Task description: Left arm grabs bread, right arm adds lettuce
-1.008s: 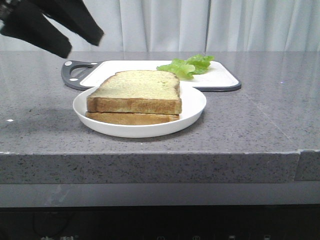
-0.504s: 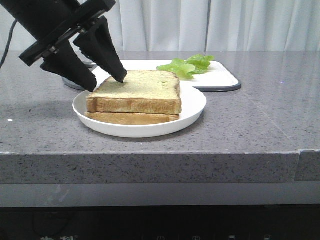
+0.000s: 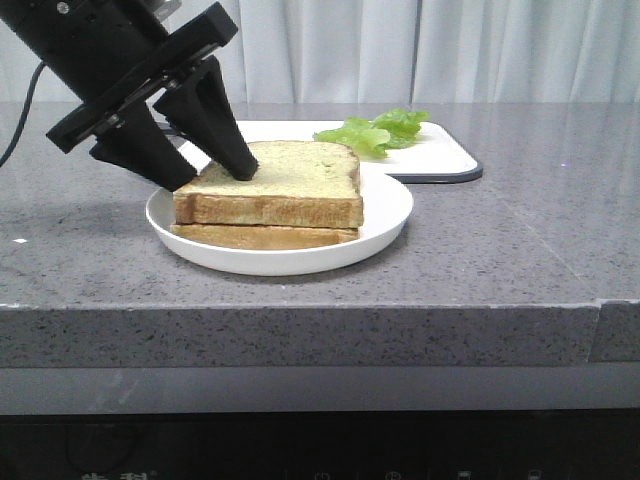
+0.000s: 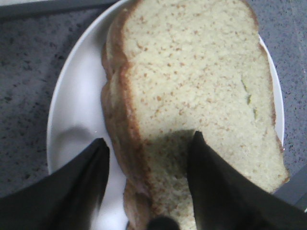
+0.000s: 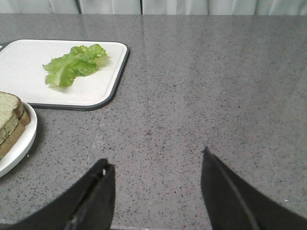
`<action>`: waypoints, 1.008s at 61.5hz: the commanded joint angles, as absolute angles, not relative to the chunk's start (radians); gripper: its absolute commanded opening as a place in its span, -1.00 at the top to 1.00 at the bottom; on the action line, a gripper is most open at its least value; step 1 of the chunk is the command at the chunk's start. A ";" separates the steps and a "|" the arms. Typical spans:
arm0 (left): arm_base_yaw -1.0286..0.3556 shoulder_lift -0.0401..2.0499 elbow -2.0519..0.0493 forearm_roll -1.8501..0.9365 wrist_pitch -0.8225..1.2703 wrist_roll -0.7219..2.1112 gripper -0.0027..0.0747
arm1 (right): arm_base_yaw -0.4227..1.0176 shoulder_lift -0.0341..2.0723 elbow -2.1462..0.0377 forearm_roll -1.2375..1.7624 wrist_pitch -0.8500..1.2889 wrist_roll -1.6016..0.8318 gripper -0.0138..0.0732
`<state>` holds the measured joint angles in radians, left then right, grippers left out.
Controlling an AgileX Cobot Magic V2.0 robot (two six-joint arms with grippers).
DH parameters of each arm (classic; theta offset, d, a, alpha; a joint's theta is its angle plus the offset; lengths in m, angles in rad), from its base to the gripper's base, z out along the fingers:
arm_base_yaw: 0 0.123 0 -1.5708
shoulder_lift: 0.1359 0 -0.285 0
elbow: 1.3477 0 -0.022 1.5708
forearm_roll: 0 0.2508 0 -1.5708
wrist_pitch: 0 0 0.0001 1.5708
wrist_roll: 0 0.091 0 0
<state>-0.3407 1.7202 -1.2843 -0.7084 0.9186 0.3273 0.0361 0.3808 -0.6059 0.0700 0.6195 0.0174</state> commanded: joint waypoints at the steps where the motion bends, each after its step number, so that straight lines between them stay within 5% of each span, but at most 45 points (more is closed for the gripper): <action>1: -0.350 1.683 -1.314 -0.742 0.910 0.320 0.32 | 0.031 0.398 -0.641 0.067 0.542 0.013 -0.30; 19: -0.350 1.681 -1.314 -0.760 0.918 0.320 0.98 | 0.031 0.398 -0.641 0.067 0.542 0.013 -0.30; 47: -0.343 1.459 -1.330 -0.712 0.932 0.346 0.98 | 0.031 0.409 -0.647 0.067 0.536 0.013 -0.25; 62: -0.247 1.219 -1.227 -0.699 0.921 0.346 0.98 | 0.036 0.592 -0.745 0.124 0.552 0.000 -0.11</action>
